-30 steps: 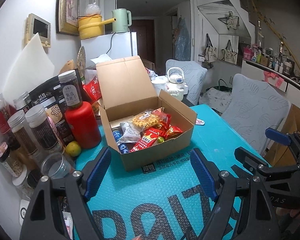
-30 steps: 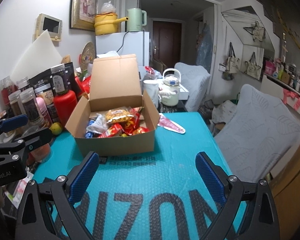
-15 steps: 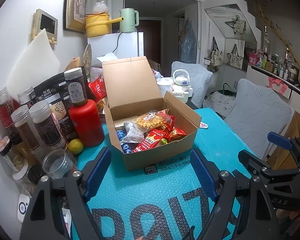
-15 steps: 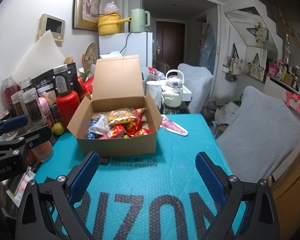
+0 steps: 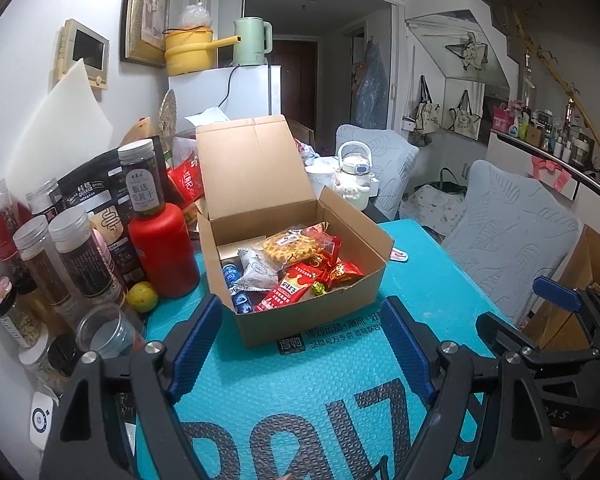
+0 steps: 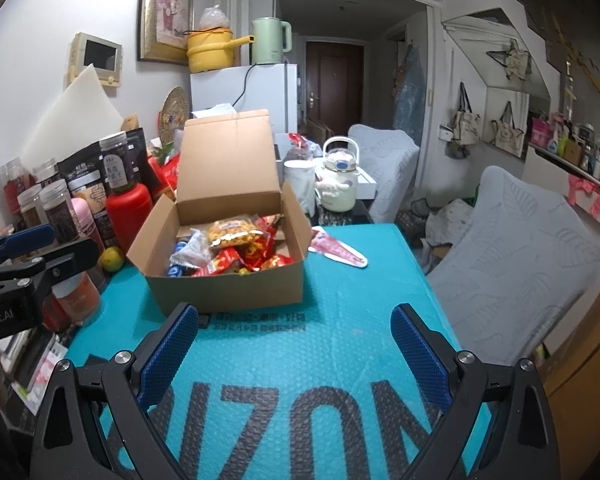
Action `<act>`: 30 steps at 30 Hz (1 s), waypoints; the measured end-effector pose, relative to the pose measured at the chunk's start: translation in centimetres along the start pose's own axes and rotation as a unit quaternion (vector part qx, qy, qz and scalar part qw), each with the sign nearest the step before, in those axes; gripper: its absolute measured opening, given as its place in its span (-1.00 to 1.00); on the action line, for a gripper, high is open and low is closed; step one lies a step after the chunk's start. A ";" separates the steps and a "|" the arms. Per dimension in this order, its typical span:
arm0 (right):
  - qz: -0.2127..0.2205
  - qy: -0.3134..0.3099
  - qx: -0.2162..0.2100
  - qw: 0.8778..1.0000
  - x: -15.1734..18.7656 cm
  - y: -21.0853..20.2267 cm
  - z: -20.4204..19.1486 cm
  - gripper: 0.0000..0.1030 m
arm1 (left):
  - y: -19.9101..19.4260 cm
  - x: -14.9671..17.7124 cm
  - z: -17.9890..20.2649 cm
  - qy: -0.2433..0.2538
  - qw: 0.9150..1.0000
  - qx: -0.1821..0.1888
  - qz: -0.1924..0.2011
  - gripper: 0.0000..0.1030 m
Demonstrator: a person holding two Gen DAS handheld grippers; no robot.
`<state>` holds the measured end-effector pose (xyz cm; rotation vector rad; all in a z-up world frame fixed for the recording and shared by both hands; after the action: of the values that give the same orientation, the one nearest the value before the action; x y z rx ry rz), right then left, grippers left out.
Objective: Organize snacks
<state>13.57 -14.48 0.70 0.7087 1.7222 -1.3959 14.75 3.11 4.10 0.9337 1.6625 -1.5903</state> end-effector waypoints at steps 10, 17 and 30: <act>0.006 0.000 0.010 1.000 0.3 -1.0 0.5 0.91 | -0.5 0.0 0.5 0.002 1.000 0.008 0.004 0.58; 0.008 0.000 0.008 1.000 0.4 -1.3 0.6 0.91 | -0.7 0.0 0.2 -0.001 1.000 0.006 0.006 0.58; 0.017 -0.008 -0.024 1.000 -0.1 -1.1 -0.3 0.91 | -0.9 -0.3 -0.3 -0.016 1.000 0.008 0.014 0.58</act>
<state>12.68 -14.48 1.42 0.6952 1.7170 -1.3288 14.15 3.35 4.92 0.9311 1.6099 -1.5948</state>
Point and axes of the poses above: each gripper's, at about its wrist camera, not at the fingertips, and y roughly the way its jaws point, z to its right, x to its underside, the point moved 6 cm from there along y, roughly the way its jaws point, and after that the axes turned 8 degrees about -x, right-handed, at the moved point
